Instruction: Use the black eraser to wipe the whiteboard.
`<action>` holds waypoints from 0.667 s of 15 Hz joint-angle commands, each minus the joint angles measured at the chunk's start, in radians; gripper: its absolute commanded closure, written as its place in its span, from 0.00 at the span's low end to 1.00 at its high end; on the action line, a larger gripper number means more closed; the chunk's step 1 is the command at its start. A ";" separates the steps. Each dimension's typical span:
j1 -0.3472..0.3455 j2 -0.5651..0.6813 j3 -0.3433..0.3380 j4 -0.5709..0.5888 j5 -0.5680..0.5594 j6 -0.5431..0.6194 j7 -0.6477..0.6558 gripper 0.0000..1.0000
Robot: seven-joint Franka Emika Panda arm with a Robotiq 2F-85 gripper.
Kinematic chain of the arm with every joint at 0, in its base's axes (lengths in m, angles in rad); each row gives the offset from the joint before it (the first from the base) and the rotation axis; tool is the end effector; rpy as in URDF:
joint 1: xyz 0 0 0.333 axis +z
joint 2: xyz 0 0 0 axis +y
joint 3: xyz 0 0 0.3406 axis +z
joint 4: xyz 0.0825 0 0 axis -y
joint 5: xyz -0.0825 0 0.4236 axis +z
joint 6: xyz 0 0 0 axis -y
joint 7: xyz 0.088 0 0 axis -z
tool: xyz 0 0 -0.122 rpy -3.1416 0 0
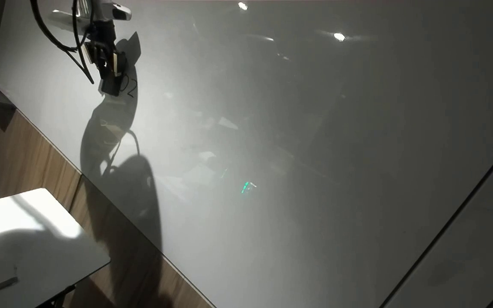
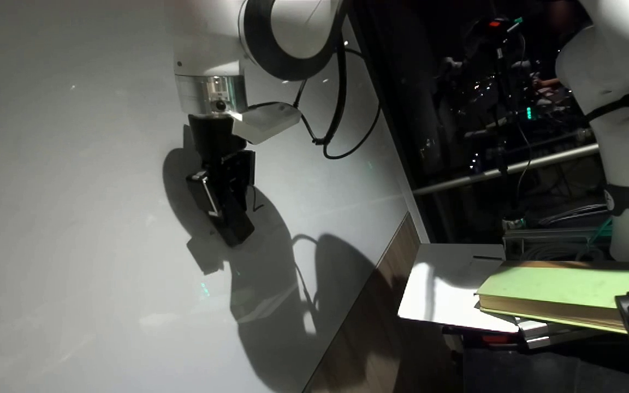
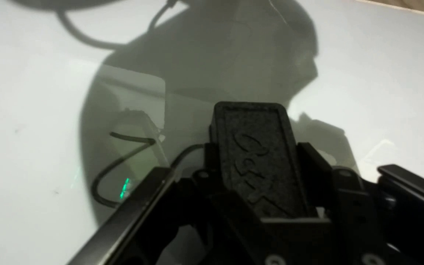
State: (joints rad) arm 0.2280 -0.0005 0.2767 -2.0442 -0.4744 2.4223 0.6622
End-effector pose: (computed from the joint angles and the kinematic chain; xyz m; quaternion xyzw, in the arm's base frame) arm 0.5498 0.2964 0.4747 0.9630 0.0689 0.2548 0.0540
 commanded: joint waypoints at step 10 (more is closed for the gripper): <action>-0.124 -0.022 -0.139 -0.055 -0.059 0.040 -0.045 0.69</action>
State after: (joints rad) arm 0.1742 -0.0558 0.1952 -2.1516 -0.4739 2.4159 0.6549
